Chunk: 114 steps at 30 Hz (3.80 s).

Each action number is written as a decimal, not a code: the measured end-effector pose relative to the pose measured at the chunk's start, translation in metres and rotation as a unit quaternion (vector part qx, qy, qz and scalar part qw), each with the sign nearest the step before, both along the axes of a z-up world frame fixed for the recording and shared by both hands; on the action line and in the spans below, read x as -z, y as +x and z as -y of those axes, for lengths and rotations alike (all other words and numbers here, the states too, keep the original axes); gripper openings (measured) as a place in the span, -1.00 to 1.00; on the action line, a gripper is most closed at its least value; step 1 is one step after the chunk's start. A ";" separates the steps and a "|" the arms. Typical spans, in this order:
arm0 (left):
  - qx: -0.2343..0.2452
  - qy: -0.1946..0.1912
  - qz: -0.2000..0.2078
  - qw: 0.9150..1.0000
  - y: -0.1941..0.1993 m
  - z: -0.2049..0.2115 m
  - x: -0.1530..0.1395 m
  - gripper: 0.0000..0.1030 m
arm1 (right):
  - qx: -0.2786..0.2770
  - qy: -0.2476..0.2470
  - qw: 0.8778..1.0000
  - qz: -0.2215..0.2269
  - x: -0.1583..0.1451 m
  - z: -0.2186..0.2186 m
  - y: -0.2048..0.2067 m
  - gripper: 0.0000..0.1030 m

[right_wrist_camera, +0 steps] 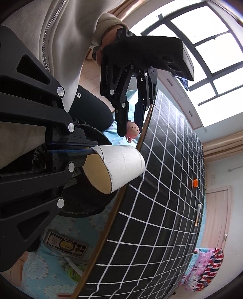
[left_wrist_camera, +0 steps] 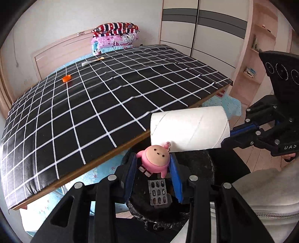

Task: Collect trash
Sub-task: 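Lower both tools into the bin and open them to drop toy and roll, then move both tools back over the bed toward the orange cap and toothpaste tube, then grasp the orange bottle cap with the left tool while the right tool grasps the toothpaste tube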

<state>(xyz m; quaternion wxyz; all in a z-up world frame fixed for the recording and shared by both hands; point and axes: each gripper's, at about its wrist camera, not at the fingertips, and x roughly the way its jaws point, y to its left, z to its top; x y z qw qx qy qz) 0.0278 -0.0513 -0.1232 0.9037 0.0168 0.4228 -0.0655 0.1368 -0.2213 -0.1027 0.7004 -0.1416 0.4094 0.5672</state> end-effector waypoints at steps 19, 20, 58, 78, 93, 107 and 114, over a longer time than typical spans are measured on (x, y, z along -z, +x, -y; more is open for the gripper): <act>-0.014 -0.032 -0.120 0.992 0.023 -0.007 0.086 -0.33 | 0.002 -0.072 0.995 -0.076 0.079 -0.003 0.009 -0.94; -0.014 -0.036 -0.123 0.992 0.024 -0.007 0.089 -0.33 | 0.003 -0.075 0.994 -0.080 0.084 -0.004 0.010 -0.94; 0.005 -0.026 -0.008 1.000 0.005 -0.017 -0.023 0.07 | 0.036 -0.033 0.999 -0.021 0.036 -0.005 0.036 -0.46; -0.049 0.010 0.043 0.998 0.060 -0.083 -0.081 0.07 | -0.011 0.002 0.997 0.081 -0.032 -0.055 0.081 -0.35; -0.086 0.009 0.022 0.996 0.130 -0.142 -0.069 0.07 | -0.030 0.007 0.992 0.120 -0.049 -0.126 0.143 -0.23; -0.130 0.000 0.007 0.991 0.193 -0.205 -0.049 0.07 | -0.037 -0.006 0.982 0.184 -0.057 -0.202 0.218 -0.23; -0.145 -0.024 0.006 0.989 0.221 -0.232 -0.050 0.07 | -0.033 -0.018 0.983 0.182 -0.050 -0.239 0.267 -0.23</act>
